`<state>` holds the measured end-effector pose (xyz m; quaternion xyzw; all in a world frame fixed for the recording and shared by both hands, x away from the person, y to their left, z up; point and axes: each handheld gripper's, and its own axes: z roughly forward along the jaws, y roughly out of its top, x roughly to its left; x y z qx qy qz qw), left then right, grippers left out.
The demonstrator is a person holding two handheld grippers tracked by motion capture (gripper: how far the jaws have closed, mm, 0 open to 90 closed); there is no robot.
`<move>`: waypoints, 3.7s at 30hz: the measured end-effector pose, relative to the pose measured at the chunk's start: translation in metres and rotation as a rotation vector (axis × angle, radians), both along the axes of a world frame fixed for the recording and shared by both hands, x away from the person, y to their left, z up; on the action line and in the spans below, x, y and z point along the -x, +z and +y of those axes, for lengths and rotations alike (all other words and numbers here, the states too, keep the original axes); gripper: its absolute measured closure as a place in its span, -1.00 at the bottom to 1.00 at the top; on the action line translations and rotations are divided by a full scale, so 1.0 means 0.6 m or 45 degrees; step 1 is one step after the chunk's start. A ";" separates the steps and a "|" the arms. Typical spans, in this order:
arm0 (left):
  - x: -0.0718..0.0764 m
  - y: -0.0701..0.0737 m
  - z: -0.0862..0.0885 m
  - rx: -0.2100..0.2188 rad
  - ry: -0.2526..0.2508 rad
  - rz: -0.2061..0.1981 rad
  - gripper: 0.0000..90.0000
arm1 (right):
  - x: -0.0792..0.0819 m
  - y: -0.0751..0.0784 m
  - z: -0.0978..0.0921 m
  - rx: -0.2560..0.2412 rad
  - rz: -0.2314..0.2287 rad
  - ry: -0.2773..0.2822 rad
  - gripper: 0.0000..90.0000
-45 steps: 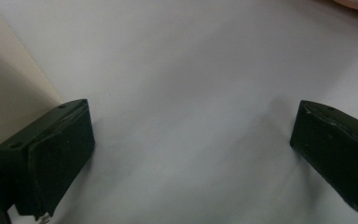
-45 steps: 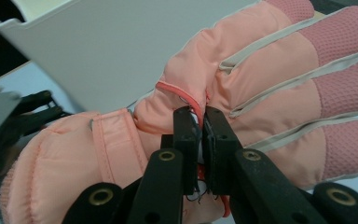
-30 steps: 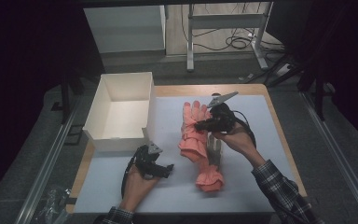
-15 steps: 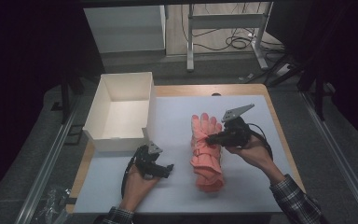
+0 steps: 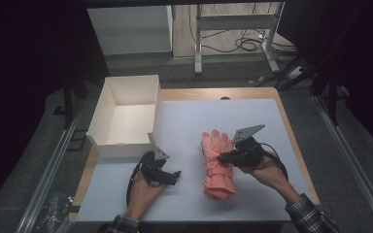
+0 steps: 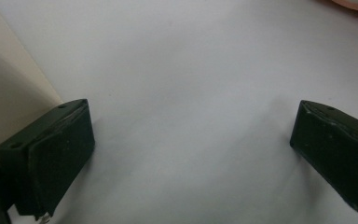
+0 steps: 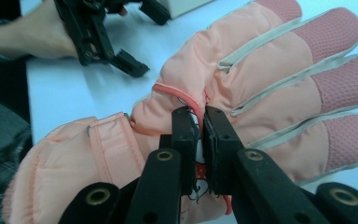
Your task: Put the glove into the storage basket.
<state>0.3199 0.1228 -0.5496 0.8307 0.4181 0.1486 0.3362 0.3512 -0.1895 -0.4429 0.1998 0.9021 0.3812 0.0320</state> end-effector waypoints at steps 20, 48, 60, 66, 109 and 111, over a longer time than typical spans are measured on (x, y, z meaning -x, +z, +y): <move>0.000 0.000 0.000 -0.002 -0.002 -0.001 -1.00 | 0.005 -0.013 -0.011 -0.046 -0.089 -0.120 0.22; 0.000 0.000 0.000 -0.006 -0.004 -0.001 -1.00 | 0.097 -0.118 -0.113 -0.079 -0.011 -0.206 0.98; 0.000 0.000 0.000 -0.005 -0.004 -0.001 -1.00 | 0.125 -0.145 -0.110 -0.090 0.007 -0.181 0.98; 0.000 0.000 0.001 -0.004 -0.004 0.000 -1.00 | 0.130 -0.146 -0.104 -0.093 0.004 -0.159 0.97; 0.003 0.003 0.026 0.021 0.006 0.009 -0.93 | 0.115 -0.153 -0.003 -0.087 0.032 -0.081 0.90; 0.004 0.003 0.032 0.015 0.013 0.010 -0.93 | 0.114 -0.153 0.004 -0.086 0.030 -0.080 0.90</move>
